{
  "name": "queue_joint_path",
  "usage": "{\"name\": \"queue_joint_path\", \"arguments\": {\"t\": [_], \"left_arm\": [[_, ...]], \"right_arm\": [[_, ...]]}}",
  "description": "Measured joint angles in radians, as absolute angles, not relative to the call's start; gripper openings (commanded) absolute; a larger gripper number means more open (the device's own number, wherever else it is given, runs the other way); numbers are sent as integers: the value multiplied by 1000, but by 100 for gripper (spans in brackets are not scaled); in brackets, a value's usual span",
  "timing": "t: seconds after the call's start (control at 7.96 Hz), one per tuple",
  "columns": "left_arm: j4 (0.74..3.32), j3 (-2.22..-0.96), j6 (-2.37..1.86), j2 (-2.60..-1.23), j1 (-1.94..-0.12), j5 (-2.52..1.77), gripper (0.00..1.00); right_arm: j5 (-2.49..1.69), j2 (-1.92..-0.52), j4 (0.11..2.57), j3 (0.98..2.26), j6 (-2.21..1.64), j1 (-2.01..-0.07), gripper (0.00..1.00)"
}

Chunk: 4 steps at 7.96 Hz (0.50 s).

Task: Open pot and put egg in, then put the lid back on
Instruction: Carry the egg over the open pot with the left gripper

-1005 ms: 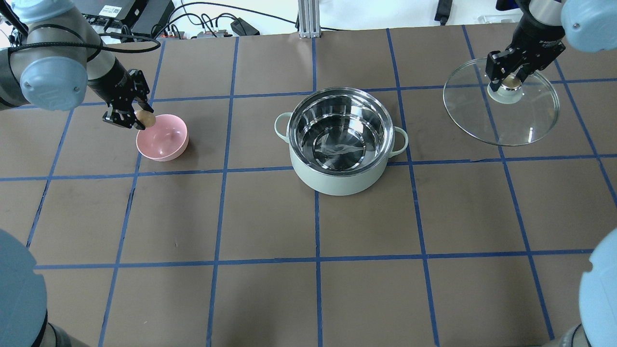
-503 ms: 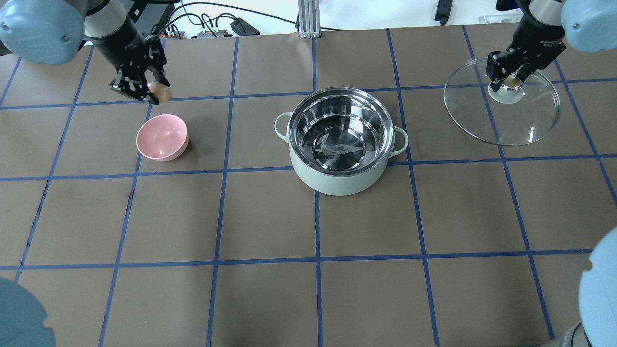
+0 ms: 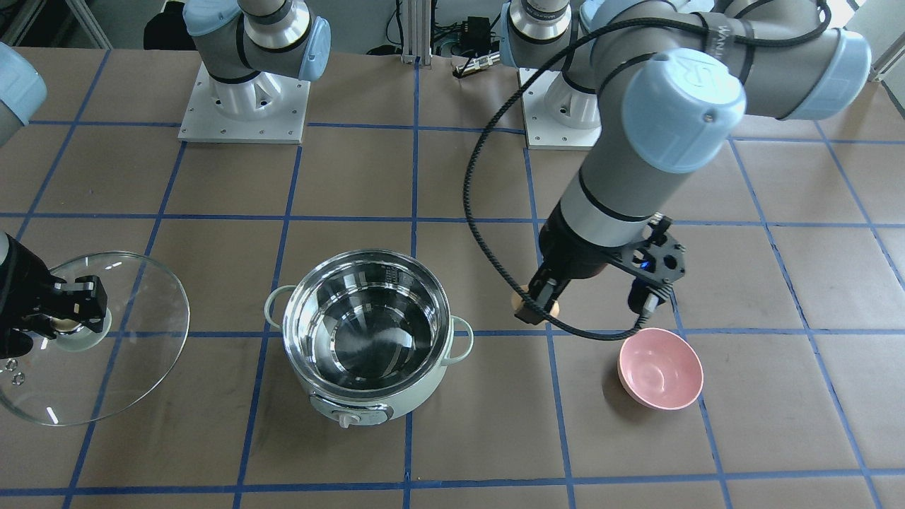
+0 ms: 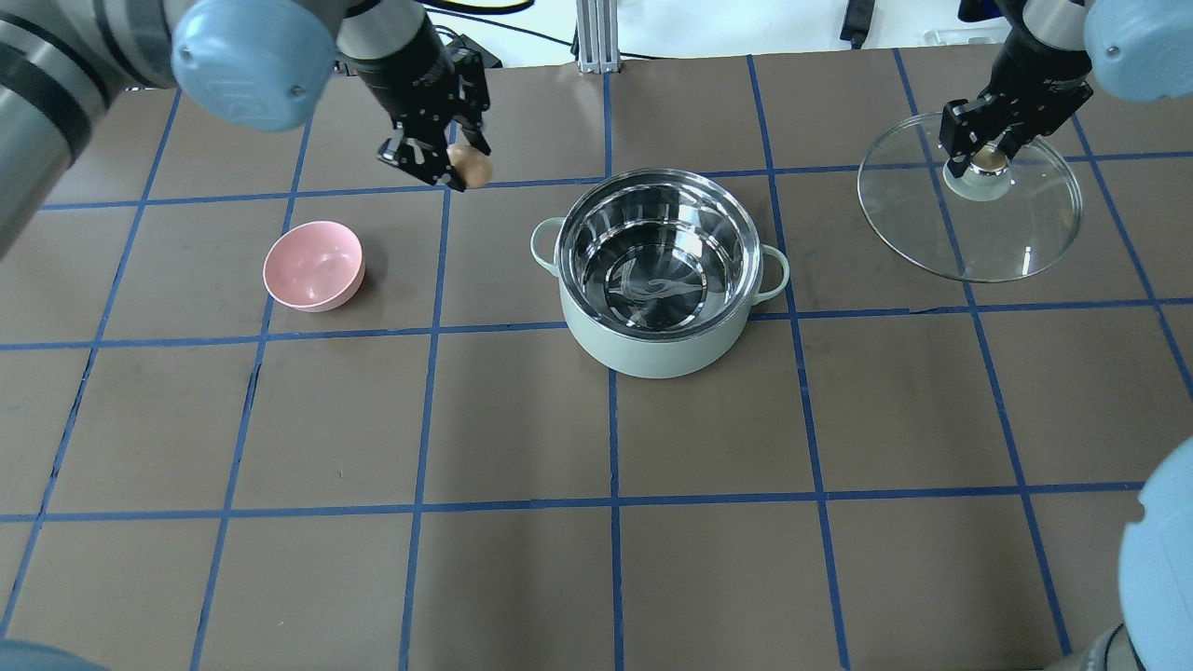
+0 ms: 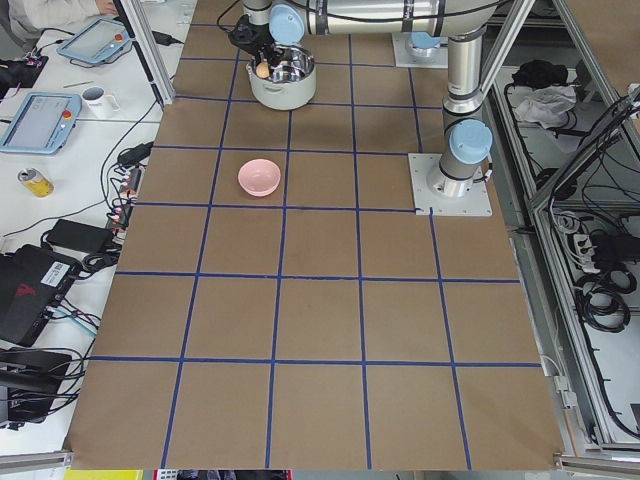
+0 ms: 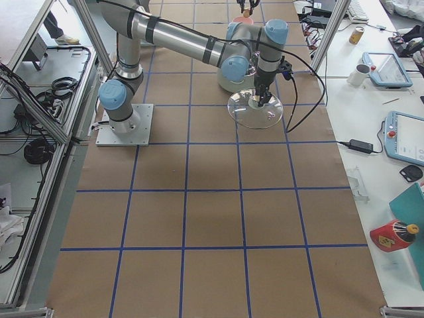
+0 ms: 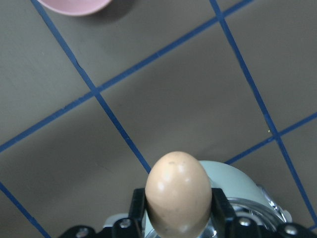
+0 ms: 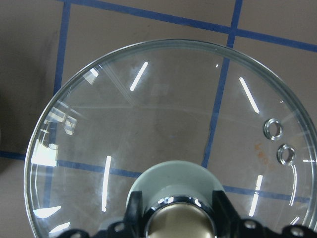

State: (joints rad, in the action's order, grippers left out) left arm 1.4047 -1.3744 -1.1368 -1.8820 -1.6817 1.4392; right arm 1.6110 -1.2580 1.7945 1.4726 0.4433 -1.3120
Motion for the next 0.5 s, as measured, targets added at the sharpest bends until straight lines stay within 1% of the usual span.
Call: {"name": "queue_joint_path", "arguments": {"t": [0.5], "left_arm": [[1287,-1377,-1111,-1970,-1902,1439,0]], "right_arm": [[1609,-1257,1799,1473,443,-1312,0]]}}
